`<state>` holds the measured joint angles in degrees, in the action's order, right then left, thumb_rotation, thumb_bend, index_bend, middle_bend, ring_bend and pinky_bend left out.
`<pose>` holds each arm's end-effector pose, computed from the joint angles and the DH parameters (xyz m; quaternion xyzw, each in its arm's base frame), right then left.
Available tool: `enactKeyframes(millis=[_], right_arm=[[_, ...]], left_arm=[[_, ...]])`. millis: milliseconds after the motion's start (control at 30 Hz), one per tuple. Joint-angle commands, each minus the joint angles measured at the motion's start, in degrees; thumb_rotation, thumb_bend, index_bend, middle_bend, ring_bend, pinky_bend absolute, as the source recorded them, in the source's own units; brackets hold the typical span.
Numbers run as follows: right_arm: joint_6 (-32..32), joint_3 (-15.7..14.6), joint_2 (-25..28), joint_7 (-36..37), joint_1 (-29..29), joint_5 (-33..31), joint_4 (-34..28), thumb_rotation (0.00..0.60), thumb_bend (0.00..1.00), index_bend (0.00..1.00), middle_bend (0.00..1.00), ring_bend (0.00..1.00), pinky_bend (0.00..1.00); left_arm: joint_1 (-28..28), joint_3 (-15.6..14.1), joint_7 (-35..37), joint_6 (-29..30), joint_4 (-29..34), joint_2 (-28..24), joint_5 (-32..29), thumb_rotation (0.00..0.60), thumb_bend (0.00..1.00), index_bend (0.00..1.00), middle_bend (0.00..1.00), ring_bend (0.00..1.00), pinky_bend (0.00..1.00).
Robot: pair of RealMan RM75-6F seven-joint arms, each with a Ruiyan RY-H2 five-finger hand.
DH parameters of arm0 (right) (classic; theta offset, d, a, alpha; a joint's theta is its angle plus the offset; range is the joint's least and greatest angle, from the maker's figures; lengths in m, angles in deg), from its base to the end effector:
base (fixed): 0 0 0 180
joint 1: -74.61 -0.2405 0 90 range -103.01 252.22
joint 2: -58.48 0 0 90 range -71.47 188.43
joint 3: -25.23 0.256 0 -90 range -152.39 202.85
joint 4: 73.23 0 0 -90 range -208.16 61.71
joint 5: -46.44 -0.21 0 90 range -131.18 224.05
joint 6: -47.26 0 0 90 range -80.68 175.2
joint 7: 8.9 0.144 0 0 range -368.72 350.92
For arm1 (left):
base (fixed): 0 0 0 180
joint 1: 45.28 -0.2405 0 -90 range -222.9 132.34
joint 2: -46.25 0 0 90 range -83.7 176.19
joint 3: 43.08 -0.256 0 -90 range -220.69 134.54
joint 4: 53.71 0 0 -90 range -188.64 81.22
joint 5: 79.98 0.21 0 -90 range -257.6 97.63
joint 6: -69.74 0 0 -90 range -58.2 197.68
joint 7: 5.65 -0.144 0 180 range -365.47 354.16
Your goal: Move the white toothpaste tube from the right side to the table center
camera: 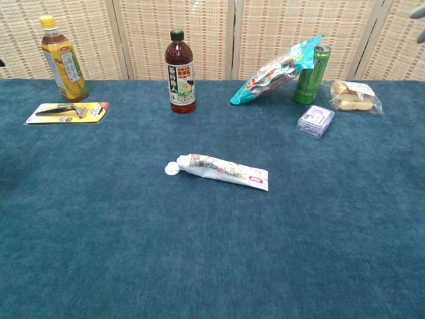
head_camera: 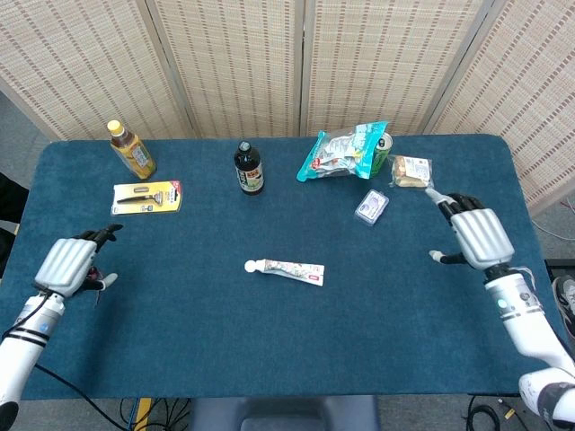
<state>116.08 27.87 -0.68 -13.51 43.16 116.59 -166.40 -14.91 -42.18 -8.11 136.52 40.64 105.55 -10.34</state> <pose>-0.2509 -0.3156 0.1661 0.6715 -0.3435 0.3575 0.5507 -0.2619 0.3022 0.1543 -0.6708 -0.3871 -0.3419 0.5322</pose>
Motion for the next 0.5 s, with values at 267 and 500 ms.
enactKeyframes(millis=[267,500], right_arm=[[14.4,-3.3,-1.6,-3.2,14.1,0.6,-1.4,0.600,0.19,0.12,0.27,0.19,0.21],[19.5,-3.8,-2.0,-4.3,19.7,1.7,-3.9,0.600,0.22,0.14,0.29,0.19,0.21]], left_arm=[[-12.8,-1.1,-6.0,15.8,3.4,2.9,-2.7,0.600,0.20,0.12,0.25,0.24,0.35],[-17.5,-2.4,-6.2,20.9,4.8,4.1,2.1,0.600,0.20,0.12,0.25,0.24,0.34]])
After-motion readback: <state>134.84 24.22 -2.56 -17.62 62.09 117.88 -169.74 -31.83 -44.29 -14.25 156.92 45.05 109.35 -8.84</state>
